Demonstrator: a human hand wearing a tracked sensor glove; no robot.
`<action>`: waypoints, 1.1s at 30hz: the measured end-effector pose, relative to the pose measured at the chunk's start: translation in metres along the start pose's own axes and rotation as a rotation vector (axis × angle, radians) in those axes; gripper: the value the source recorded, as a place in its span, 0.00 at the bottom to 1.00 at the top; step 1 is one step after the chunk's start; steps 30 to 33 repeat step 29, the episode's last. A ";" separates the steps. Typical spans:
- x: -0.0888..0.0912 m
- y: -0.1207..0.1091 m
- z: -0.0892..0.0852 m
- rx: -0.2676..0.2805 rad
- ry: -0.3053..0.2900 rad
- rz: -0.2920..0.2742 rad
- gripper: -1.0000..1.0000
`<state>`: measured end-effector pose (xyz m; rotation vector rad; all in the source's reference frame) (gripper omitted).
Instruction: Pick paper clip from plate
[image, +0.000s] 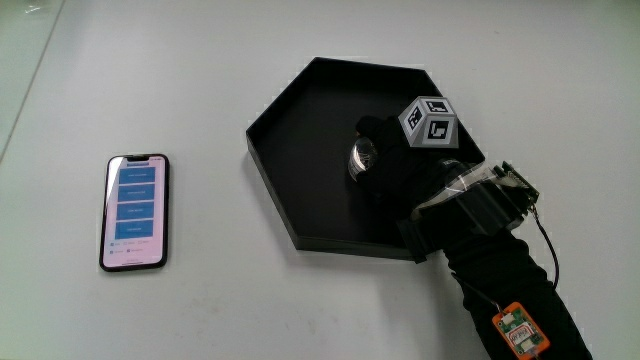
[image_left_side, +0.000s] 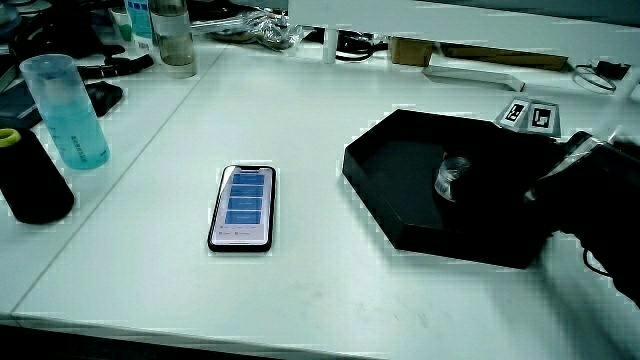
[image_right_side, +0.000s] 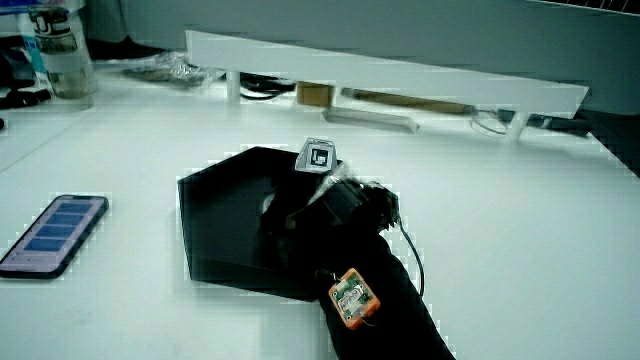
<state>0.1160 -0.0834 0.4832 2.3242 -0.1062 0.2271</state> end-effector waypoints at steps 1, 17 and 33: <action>0.000 0.000 0.000 -0.001 0.003 0.000 1.00; 0.018 -0.003 0.016 0.046 0.058 -0.018 1.00; 0.054 -0.011 0.036 -0.010 0.094 -0.036 1.00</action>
